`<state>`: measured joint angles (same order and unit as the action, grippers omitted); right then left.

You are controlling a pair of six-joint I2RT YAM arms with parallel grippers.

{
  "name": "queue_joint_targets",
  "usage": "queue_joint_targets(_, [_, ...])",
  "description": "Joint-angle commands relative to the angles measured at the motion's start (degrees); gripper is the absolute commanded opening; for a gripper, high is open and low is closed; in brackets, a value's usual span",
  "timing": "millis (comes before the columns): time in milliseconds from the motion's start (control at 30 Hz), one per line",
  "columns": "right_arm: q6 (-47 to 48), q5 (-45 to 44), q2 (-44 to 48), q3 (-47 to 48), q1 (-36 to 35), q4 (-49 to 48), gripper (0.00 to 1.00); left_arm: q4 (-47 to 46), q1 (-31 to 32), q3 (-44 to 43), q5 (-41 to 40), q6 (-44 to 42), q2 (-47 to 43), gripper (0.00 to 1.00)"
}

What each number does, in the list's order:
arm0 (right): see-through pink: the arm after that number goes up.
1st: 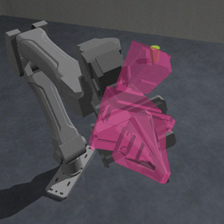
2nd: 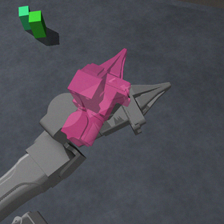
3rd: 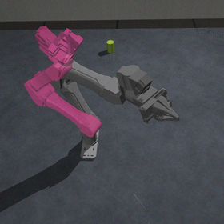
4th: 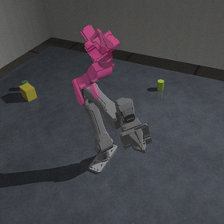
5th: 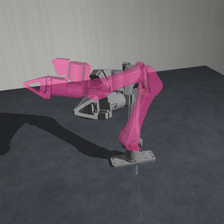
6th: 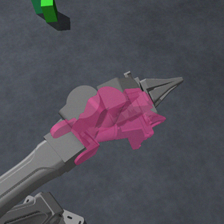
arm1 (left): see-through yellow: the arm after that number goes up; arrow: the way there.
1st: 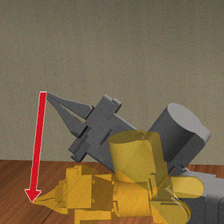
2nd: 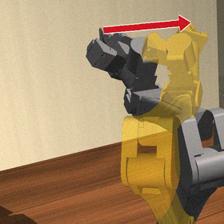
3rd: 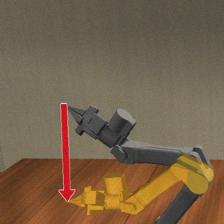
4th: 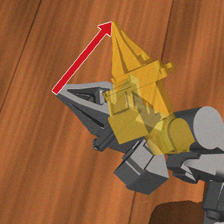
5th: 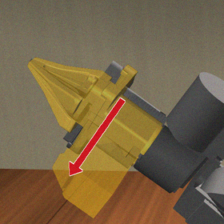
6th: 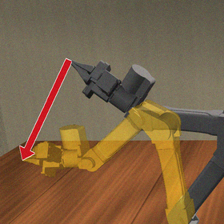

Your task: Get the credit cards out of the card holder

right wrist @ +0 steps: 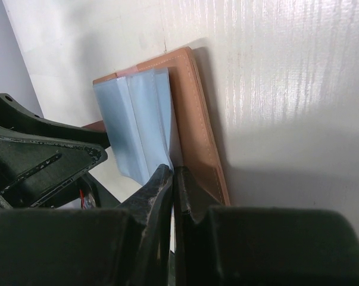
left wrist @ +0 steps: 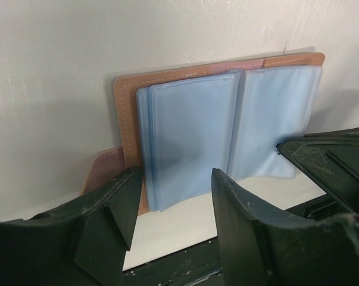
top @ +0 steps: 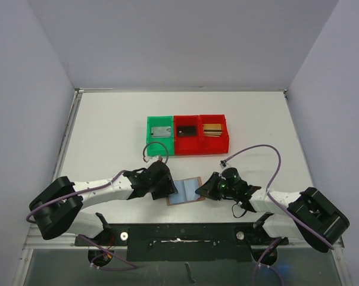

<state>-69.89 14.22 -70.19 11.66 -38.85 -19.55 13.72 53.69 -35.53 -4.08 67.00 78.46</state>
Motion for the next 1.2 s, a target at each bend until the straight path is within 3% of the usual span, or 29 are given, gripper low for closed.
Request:
queue_joint_targets(0, [0.4, 0.7, -0.8, 1.3, -0.6, -3.0, 0.00, -4.9, 0.4, 0.4, 1.8, -0.7, 3.1, 0.48])
queue_joint_targets(300, [-1.2, 5.0, -5.2, 0.3, -0.7, -11.6, 0.00, -14.0, 2.1, 2.3, 6.4, 1.4, 8.5, 0.23])
queue_joint_targets(433, [-1.6, 6.2, -7.7, 0.5, -0.7, -14.3, 0.00, -16.8, 2.1, 2.4, 7.5, 0.9, 8.3, 0.18])
queue_joint_targets(767, [-0.8, 3.9, -6.4, 0.7, -0.9, -9.5, 0.00, -20.1, 2.0, 1.8, 8.8, 0.4, 7.5, 0.00])
queue_joint_targets(933, [0.5, 1.8, -3.3, 1.6, -1.0, -4.3, 0.01, -13.8, 2.1, -1.4, 4.9, -2.4, 5.8, 0.00])
queue_joint_targets(1167, [0.9, 0.0, 0.1, 1.8, -1.0, -1.3, 0.02, 3.8, 4.7, -11.9, -5.5, -7.8, 9.3, 0.00])
